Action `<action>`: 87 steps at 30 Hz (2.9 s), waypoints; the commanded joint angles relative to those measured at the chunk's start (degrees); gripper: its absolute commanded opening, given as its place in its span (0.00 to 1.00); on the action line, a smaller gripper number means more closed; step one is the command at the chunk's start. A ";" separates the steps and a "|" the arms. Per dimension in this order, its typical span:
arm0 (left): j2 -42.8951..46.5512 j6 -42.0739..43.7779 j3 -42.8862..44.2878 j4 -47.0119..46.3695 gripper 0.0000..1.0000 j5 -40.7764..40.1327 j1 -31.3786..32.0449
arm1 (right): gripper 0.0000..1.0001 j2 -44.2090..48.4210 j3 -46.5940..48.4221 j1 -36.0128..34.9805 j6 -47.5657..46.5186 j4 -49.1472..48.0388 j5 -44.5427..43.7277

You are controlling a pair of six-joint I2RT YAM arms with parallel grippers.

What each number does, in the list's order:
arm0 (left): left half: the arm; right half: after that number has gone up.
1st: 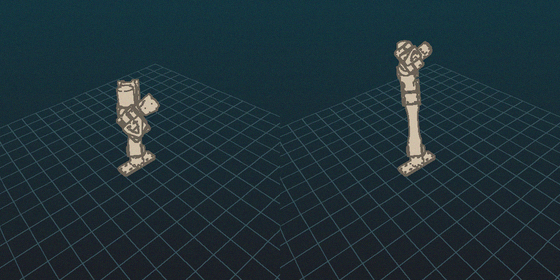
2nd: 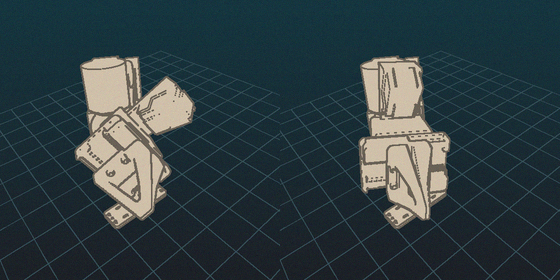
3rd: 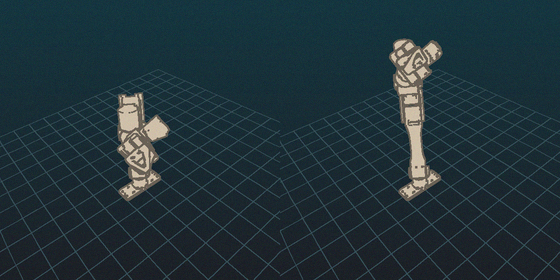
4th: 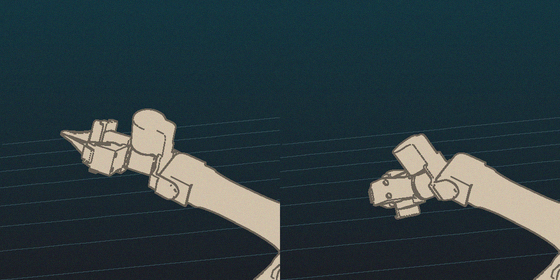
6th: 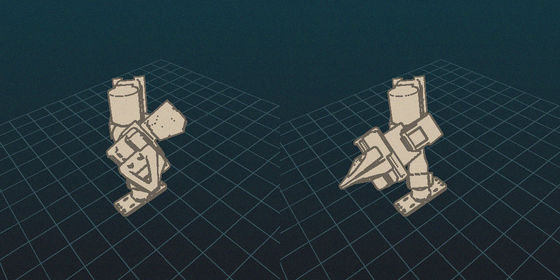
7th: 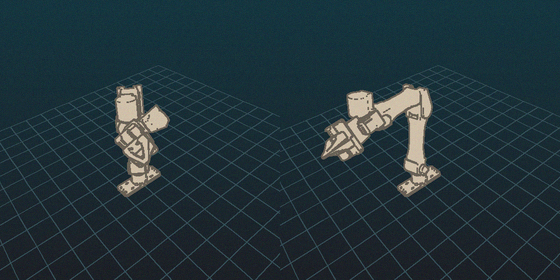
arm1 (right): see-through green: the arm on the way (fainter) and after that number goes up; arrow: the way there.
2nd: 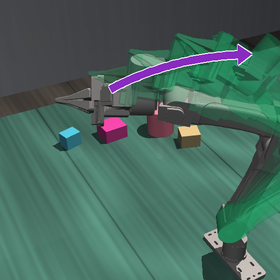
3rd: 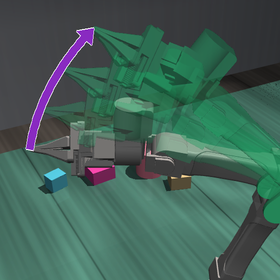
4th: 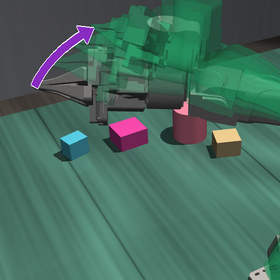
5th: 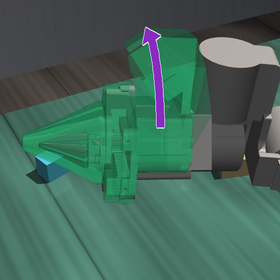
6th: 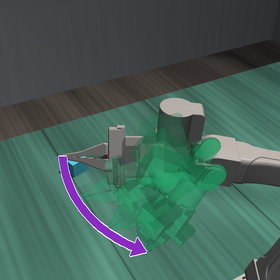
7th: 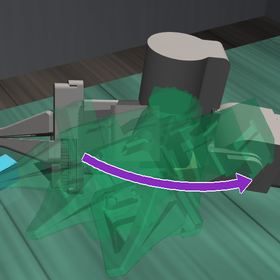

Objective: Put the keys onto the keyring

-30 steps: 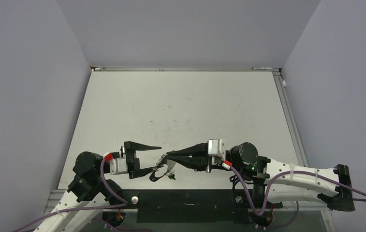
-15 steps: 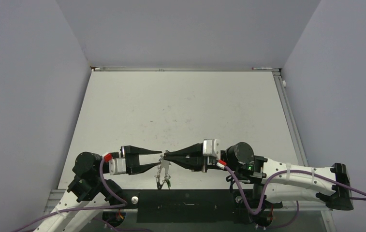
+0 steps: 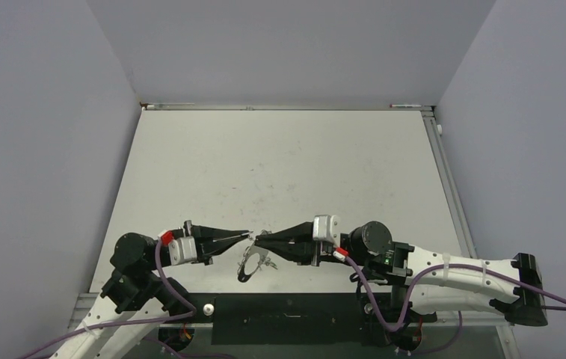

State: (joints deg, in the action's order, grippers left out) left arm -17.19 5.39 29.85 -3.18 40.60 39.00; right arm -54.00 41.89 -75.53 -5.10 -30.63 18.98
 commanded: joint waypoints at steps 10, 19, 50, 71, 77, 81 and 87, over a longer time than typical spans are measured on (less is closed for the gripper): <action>-7.15 2.21 6.11 7.38 0.00 -13.96 -0.94 | 0.21 7.05 -5.77 -0.51 4.12 5.56 -13.00; -16.58 2.54 13.20 12.30 0.00 -24.52 -1.03 | 0.69 9.26 -5.25 -0.57 9.88 14.71 -35.54; -30.61 -2.30 25.19 15.65 0.00 -31.16 -1.04 | 0.75 -4.73 -22.38 4.83 -4.25 -13.72 -45.65; -26.69 -7.48 28.63 17.78 0.00 -23.91 -0.86 | 0.73 -15.33 -22.33 27.63 8.14 -34.52 5.74; -25.73 -7.28 29.69 19.18 0.00 -22.80 -0.88 | 0.72 -17.98 -19.95 32.44 10.98 -35.41 12.15; -25.34 -7.32 29.91 19.28 0.00 -22.12 -0.77 | 0.69 -18.35 -19.22 32.72 11.35 -35.26 14.15; -25.52 -7.49 30.33 18.60 0.00 -21.55 -0.77 | 0.58 -22.16 -17.98 32.68 16.64 -40.19 22.26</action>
State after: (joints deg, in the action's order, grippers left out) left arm -43.13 -1.32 56.42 18.41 17.78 38.15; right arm -73.63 21.74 -42.98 6.79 -62.41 32.47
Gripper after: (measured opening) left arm 0.013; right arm 0.615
